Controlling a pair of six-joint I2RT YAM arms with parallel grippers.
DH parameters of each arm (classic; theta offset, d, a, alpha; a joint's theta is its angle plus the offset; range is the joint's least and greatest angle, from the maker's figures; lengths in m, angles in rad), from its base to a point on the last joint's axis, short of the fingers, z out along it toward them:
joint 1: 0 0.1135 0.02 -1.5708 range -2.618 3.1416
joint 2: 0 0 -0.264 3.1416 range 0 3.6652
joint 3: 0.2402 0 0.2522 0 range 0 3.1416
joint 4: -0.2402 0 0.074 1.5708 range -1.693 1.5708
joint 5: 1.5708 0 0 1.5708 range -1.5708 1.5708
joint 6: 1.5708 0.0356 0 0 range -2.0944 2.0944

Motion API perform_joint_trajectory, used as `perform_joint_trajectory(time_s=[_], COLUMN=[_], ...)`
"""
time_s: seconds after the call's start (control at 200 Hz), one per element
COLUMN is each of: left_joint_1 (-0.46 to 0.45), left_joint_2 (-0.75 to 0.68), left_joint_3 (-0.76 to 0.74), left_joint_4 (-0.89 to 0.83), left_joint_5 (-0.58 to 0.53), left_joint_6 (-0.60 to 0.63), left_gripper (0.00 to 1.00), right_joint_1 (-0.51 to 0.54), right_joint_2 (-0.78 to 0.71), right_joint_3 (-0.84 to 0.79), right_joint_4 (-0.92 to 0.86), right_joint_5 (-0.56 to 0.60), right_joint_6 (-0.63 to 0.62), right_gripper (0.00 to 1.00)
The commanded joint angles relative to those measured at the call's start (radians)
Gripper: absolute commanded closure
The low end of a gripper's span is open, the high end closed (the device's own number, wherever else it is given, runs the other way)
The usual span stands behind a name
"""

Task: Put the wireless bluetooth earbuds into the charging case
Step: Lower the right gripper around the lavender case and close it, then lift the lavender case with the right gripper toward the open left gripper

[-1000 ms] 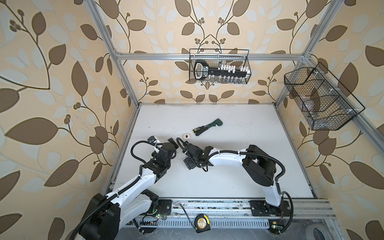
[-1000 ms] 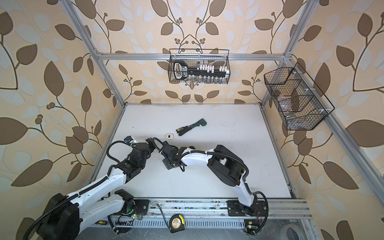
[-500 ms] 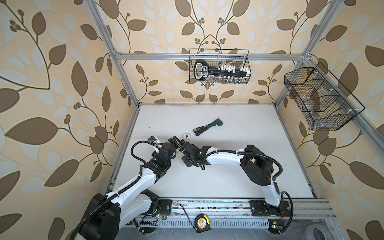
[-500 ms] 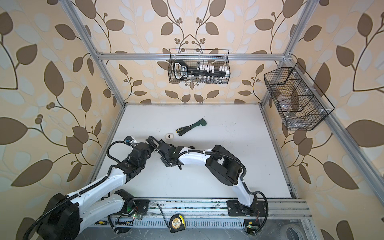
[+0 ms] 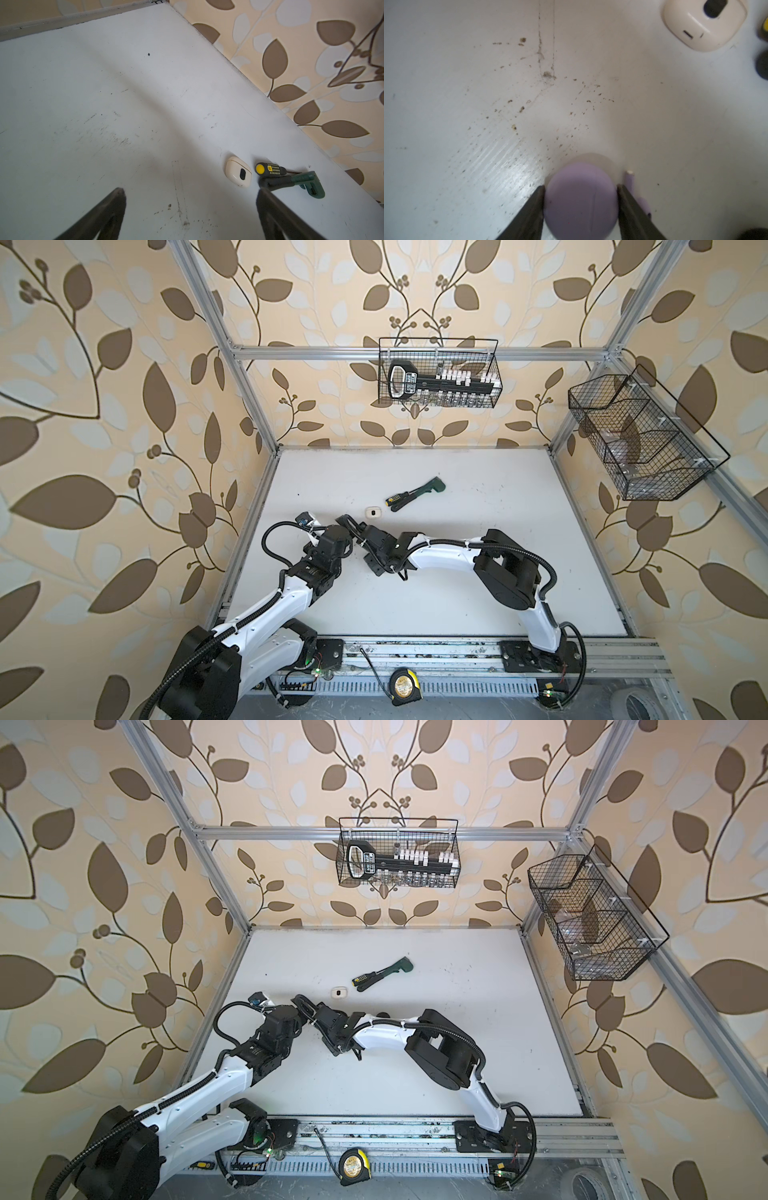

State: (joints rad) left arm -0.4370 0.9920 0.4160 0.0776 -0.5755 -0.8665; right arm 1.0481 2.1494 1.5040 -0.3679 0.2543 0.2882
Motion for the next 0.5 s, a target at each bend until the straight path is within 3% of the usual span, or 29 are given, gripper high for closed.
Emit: perform_joint_trajectory(time_s=[0.0, 0.345, 0.495], left_joint_1=[0.006, 0.014, 0.115], left_joint_2=[-0.013, -0.050, -0.083], left_joint_3=[0.037, 0.058, 0.180], left_joint_4=[0.003, -0.067, -0.288], left_joint_5=[-0.011, -0.015, 0.252], left_joint_6=[0.007, -0.029, -0.139], left_gripper=[0.01, 0.01, 0.01], right_joint_1=[0.010, 0.011, 0.010], right_joint_2=[0.023, -0.077, -0.206], right_joint_3=[0.025, -0.067, -0.179], right_joint_4=[-0.022, 0.042, 0.106], right_joint_5=[-0.007, -0.015, 0.019], right_joint_6=[-0.003, -0.006, -0.033], right_gripper=[0.50, 0.57, 0.58])
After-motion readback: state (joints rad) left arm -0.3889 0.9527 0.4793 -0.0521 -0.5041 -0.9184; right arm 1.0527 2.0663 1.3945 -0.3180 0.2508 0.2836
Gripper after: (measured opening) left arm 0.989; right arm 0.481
